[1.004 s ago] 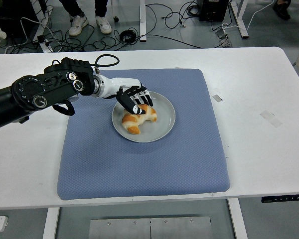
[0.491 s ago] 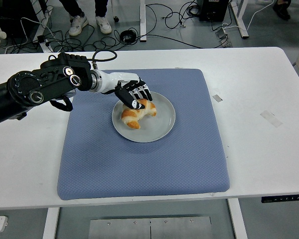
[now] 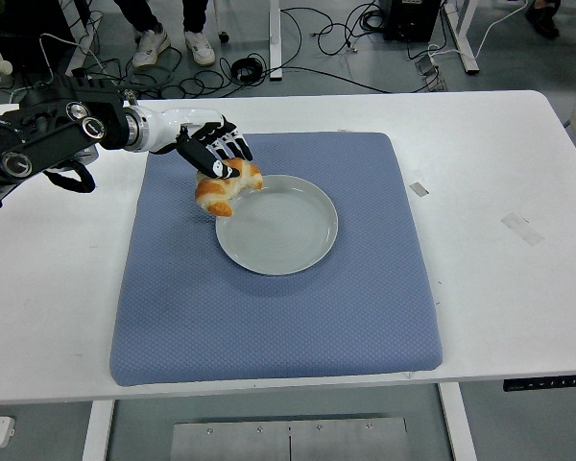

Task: Place the bread on the table

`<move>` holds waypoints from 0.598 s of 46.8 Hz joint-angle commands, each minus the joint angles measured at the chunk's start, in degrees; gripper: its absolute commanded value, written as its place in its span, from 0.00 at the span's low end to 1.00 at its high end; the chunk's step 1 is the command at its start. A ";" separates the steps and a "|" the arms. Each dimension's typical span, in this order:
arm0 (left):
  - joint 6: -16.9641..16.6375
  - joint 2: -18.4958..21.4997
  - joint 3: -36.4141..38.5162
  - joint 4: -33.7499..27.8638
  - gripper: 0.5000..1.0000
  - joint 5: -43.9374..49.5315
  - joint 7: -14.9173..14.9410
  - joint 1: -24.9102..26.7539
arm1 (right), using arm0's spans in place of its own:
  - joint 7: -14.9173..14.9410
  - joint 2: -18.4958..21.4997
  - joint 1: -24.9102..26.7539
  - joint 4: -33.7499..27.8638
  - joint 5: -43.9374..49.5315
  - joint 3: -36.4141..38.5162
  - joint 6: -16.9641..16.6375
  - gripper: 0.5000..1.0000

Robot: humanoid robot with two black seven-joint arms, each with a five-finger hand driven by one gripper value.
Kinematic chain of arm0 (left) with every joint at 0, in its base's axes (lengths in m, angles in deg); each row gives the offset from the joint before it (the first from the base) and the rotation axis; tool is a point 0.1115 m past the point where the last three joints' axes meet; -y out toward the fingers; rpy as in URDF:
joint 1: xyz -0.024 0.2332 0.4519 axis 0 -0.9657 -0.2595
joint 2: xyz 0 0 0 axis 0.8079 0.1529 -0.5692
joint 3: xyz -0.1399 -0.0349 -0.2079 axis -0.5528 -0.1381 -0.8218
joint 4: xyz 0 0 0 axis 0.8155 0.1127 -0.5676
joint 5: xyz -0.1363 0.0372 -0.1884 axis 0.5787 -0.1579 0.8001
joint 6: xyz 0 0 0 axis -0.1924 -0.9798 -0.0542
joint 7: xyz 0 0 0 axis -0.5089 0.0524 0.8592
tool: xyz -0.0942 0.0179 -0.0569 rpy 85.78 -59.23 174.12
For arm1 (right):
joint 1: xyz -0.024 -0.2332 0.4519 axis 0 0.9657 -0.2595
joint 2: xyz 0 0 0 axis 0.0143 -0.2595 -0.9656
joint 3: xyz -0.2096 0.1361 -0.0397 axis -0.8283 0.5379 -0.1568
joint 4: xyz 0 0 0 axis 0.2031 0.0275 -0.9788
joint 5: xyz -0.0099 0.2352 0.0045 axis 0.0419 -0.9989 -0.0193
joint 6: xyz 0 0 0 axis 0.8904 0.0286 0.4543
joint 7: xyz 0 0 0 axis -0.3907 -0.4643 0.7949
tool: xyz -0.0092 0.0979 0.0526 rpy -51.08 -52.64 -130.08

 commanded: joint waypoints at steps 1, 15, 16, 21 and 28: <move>0.05 0.67 -0.35 0.72 0.21 -0.01 -0.05 -0.24 | 0.02 0.00 0.00 0.02 -0.01 -0.01 0.00 1.00; 0.05 1.73 -0.97 4.68 0.22 0.34 -0.84 -1.47 | -0.06 0.00 0.00 0.02 -0.01 0.08 0.00 1.00; 0.05 1.82 -0.97 4.85 0.22 0.34 -0.84 -1.55 | 0.02 0.00 0.00 0.02 0.08 0.08 0.00 1.00; -0.04 1.82 -0.97 5.82 0.22 0.34 -0.93 -1.91 | -0.06 0.00 0.00 0.11 -0.01 0.08 0.00 1.00; -0.04 1.73 -0.97 7.75 0.23 0.34 -1.46 -2.87 | -0.06 0.00 0.00 0.11 -0.01 0.08 0.00 1.00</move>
